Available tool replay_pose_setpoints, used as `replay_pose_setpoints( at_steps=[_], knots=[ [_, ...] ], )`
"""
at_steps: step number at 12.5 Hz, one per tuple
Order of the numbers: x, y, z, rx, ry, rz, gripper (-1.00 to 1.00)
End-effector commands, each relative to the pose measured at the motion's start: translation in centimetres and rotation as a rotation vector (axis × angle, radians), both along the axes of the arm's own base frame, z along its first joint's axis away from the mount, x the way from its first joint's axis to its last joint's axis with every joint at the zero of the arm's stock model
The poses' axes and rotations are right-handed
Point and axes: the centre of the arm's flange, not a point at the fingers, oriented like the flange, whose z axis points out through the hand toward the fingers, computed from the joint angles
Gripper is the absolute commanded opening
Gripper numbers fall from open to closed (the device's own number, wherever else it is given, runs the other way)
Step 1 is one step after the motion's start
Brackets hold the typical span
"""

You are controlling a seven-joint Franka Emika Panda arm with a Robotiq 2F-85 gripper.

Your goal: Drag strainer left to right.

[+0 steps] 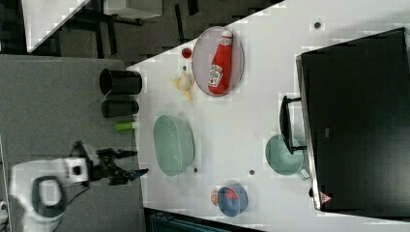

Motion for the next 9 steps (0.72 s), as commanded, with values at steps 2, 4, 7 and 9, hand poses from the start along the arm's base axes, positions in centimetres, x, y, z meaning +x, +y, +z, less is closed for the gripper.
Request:
replay_pose_setpoints(
  at_steps=[2,4,7,9],
  knots=[
    [1.6,3.8,-3.5,0.091,-0.045,-0.379,1.0],
    [2.2,4.9,-7.3,0.117,-0.011,-0.508,1.0],
    [2.8,5.1,-12.5,0.111,0.033,-0.643,1.0],
    [3.1,5.3,-15.5,0.117,0.042,-0.704,1.0]
  ],
)
